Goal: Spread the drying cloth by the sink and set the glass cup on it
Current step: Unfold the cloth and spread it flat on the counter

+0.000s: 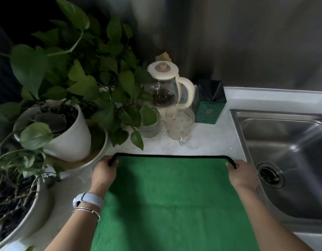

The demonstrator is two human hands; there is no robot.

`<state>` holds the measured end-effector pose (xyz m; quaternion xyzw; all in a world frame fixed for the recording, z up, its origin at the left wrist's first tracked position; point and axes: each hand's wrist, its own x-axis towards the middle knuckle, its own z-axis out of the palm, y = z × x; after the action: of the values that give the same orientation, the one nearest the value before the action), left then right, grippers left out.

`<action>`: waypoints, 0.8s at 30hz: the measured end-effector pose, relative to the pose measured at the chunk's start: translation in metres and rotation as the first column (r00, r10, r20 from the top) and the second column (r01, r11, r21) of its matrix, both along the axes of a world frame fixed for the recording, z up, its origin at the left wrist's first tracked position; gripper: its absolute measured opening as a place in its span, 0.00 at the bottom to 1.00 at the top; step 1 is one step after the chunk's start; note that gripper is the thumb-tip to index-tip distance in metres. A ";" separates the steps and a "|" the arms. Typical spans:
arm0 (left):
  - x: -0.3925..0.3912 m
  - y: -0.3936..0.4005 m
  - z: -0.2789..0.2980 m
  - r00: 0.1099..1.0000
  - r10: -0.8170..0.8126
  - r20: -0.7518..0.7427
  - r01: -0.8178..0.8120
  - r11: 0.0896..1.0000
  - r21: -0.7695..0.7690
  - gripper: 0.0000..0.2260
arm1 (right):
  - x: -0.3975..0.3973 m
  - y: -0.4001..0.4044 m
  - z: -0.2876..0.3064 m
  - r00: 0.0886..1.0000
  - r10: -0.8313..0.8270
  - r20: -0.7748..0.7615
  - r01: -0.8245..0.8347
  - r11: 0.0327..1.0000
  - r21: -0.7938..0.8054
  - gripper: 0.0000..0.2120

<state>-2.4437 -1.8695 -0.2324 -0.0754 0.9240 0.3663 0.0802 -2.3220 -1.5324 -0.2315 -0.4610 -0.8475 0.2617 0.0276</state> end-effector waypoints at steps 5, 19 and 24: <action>-0.018 -0.002 -0.005 0.991 0.033 -0.133 -0.031 0.999 0.016 0.08 | -0.016 0.011 -0.003 0.985 0.004 -0.171 -0.002 1.000 0.009 0.12; -0.015 0.015 -0.009 0.965 0.035 -0.259 -0.047 0.998 -0.040 0.12 | -0.017 0.003 -0.011 0.929 0.042 -0.368 -0.011 0.996 0.086 0.09; 0.007 0.032 -0.010 0.906 -0.277 -0.318 0.183 0.937 -0.297 0.20 | -0.011 -0.020 -0.008 0.922 0.253 -0.292 -0.153 0.933 0.326 0.16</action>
<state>-2.4371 -1.8372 -0.2428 0.0925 0.9654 0.2374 -0.0557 -2.3328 -1.5529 -0.2393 -0.3098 -0.9041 0.2060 0.2102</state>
